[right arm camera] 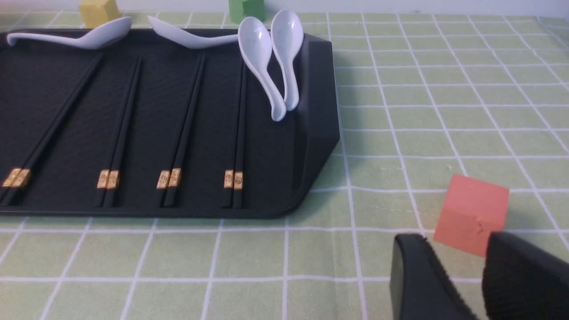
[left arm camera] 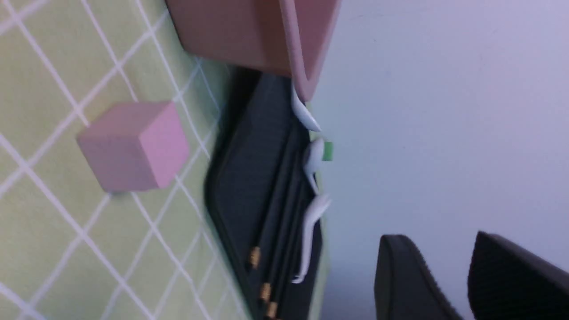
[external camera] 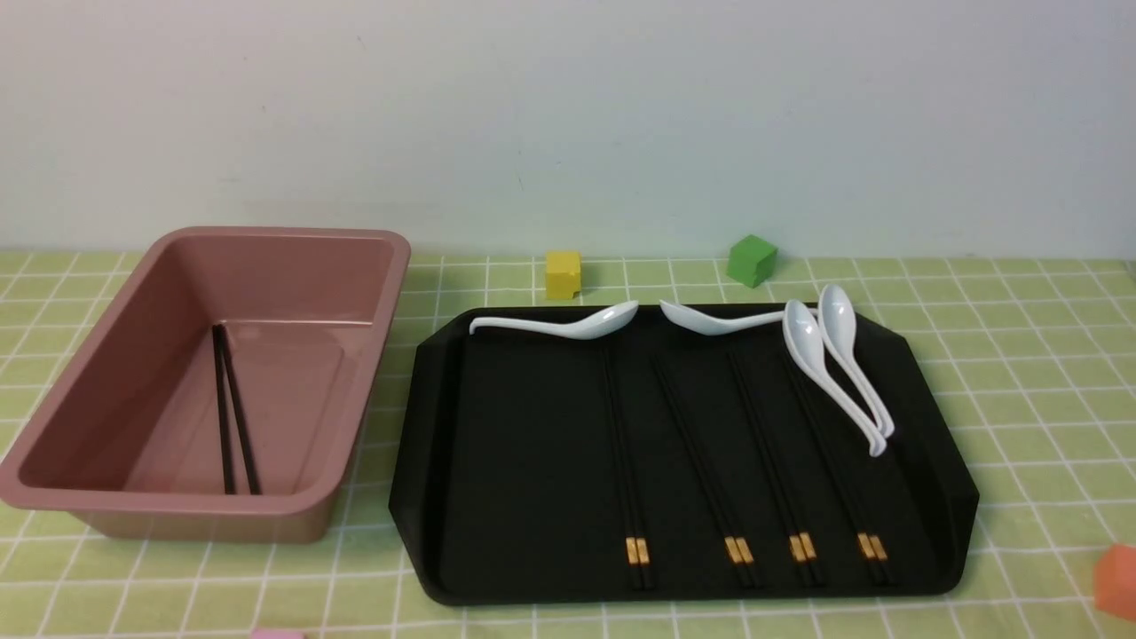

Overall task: On green tablecloth take chopsticks from black tray and put them in box.
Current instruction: 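Reach over to the black tray and grasp a pair of chopsticks with the left gripper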

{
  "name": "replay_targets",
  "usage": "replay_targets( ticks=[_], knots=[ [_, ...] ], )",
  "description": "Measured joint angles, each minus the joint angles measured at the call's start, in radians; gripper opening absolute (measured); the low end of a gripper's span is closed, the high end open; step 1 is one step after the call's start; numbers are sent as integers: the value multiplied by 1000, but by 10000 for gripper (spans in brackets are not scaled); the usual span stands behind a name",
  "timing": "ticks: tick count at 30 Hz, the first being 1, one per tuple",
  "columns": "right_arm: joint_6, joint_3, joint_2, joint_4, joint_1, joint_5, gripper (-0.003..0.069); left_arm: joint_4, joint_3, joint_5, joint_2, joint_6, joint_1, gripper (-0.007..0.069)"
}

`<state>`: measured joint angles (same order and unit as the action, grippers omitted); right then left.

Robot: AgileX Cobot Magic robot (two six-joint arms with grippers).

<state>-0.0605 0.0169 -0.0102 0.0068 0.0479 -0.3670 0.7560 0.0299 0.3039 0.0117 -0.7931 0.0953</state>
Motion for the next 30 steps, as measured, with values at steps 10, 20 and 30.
replay_targets(
  ticks=[10,20,30],
  knots=[
    [0,0,0,0,0,0,240,71,-300,-72,-83,339,0,115],
    [0,0,0,1,0,0,240,-341,-767,847,-905,620,0,-13],
    [0,0,0,1,0,0,240,-373,-979,746,-1386,572,80,-13]
  ],
)
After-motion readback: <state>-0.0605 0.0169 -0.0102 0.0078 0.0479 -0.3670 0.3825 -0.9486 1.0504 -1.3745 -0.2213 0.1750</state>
